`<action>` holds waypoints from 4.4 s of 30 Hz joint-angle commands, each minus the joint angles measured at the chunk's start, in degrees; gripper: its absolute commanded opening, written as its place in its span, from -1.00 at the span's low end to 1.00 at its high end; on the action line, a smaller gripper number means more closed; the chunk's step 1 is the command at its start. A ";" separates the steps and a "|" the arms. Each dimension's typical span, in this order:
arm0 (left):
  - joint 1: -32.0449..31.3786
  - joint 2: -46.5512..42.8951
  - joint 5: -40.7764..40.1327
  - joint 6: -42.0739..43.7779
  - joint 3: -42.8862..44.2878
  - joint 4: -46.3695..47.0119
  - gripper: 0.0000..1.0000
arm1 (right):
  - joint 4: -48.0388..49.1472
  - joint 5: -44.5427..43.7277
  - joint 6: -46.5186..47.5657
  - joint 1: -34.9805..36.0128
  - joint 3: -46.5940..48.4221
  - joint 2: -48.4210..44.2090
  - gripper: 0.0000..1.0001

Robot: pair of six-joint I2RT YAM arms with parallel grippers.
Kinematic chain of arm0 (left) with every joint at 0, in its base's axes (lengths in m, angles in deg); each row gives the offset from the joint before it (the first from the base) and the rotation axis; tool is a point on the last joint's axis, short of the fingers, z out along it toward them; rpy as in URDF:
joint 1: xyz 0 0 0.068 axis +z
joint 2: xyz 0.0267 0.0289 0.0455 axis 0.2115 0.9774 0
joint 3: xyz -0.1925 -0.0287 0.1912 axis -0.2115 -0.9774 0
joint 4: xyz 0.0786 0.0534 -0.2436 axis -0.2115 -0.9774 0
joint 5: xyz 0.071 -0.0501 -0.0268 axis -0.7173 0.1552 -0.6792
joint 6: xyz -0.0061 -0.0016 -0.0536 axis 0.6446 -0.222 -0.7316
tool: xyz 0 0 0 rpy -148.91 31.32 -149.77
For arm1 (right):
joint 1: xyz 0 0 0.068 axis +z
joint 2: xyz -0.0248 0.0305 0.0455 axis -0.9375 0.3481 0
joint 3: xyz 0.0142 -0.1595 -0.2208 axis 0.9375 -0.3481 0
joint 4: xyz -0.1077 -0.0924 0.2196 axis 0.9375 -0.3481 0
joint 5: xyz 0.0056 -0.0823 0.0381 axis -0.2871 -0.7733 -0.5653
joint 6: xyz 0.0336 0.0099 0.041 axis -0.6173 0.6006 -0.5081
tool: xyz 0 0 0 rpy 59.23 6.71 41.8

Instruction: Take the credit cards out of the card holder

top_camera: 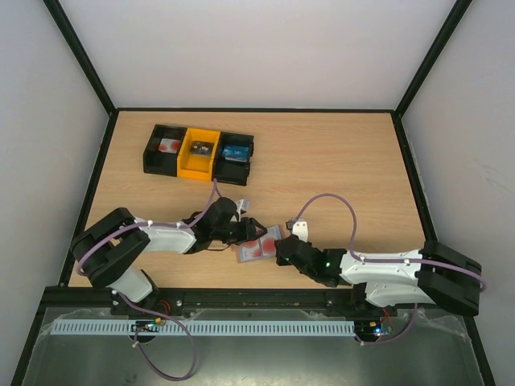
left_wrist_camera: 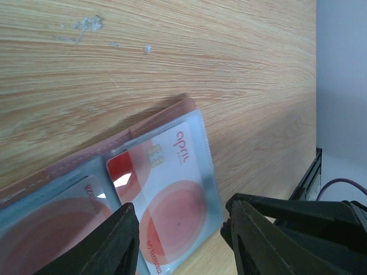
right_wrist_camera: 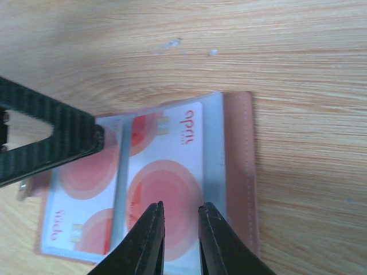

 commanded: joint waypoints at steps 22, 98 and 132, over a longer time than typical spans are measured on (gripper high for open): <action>-0.39 5.32 -2.40 -1.03 -0.94 2.74 -0.11 | 6.24 1.09 -2.91 -1.66 -5.79 5.94 -0.90; 1.76 -6.88 -7.62 1.26 -4.70 -7.30 -0.95 | 8.69 1.47 -4.25 -1.66 -6.23 6.12 -0.94; 18.02 -42.82 -21.20 2.70 -2.03 -24.44 -0.95 | 1.55 6.60 -2.85 -1.61 -2.55 -17.62 0.95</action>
